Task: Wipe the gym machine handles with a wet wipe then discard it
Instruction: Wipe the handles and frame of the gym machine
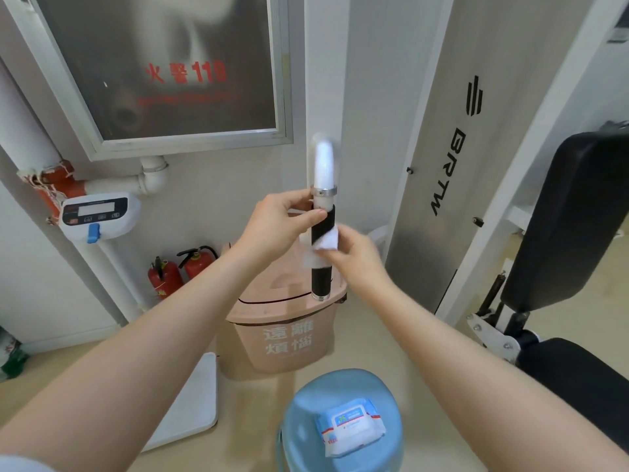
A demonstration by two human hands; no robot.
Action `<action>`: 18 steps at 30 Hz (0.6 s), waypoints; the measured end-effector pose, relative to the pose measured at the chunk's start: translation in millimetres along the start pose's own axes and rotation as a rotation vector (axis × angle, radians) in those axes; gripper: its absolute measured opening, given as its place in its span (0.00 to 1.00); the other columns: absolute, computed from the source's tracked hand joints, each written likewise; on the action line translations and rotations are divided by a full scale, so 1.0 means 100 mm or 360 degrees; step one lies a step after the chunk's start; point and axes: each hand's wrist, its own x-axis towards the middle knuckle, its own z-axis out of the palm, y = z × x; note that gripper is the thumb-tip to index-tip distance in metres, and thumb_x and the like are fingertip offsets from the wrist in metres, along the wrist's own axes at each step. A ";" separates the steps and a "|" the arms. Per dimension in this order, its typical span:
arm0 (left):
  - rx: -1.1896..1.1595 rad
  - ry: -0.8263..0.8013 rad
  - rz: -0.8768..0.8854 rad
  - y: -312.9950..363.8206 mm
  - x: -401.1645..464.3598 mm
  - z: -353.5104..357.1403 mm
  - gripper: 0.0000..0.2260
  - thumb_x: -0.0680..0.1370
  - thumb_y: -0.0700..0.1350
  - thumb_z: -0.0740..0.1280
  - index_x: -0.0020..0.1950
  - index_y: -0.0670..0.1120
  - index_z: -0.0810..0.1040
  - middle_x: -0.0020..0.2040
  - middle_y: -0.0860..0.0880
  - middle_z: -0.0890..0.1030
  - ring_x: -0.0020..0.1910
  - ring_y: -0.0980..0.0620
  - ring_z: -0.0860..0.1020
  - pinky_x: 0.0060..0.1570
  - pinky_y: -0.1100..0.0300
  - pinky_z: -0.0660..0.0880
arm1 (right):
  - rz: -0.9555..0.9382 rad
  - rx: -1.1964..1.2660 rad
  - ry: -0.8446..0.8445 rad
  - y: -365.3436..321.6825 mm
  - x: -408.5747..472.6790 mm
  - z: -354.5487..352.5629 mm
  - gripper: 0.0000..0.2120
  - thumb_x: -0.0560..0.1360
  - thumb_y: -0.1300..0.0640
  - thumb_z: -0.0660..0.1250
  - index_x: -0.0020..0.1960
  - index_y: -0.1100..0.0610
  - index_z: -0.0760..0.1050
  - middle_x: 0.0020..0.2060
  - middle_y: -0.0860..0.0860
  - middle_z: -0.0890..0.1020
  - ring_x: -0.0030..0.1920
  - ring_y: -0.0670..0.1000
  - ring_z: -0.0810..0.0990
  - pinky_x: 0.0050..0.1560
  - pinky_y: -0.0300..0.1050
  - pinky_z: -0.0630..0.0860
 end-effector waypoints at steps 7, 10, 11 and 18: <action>-0.0068 -0.0073 0.0008 -0.01 0.01 -0.08 0.13 0.74 0.39 0.68 0.52 0.56 0.80 0.46 0.54 0.83 0.42 0.60 0.79 0.47 0.67 0.76 | -0.0073 0.0091 0.0112 -0.17 0.16 0.02 0.12 0.69 0.53 0.72 0.52 0.47 0.76 0.48 0.48 0.83 0.51 0.46 0.80 0.53 0.46 0.77; -0.0071 -0.0036 -0.0004 -0.01 0.02 -0.06 0.13 0.75 0.39 0.68 0.52 0.57 0.78 0.44 0.55 0.82 0.37 0.64 0.77 0.42 0.71 0.75 | 0.0075 -0.0314 0.0042 0.23 0.03 0.17 0.18 0.62 0.39 0.69 0.49 0.44 0.75 0.48 0.48 0.82 0.51 0.49 0.79 0.52 0.53 0.77; -0.0067 -0.0027 -0.0005 0.00 0.02 -0.05 0.13 0.75 0.39 0.68 0.53 0.57 0.78 0.44 0.55 0.81 0.36 0.65 0.77 0.40 0.72 0.74 | 0.0115 -0.0433 -0.0015 0.33 -0.02 0.18 0.19 0.61 0.37 0.68 0.49 0.44 0.75 0.48 0.48 0.82 0.52 0.50 0.78 0.52 0.54 0.76; -0.0060 0.0029 -0.0060 0.02 -0.01 0.06 0.12 0.75 0.40 0.68 0.54 0.55 0.80 0.49 0.50 0.83 0.48 0.53 0.80 0.57 0.58 0.73 | 0.0016 -0.0083 0.0150 0.14 0.15 0.04 0.10 0.66 0.41 0.69 0.45 0.40 0.73 0.43 0.46 0.81 0.47 0.45 0.79 0.47 0.47 0.77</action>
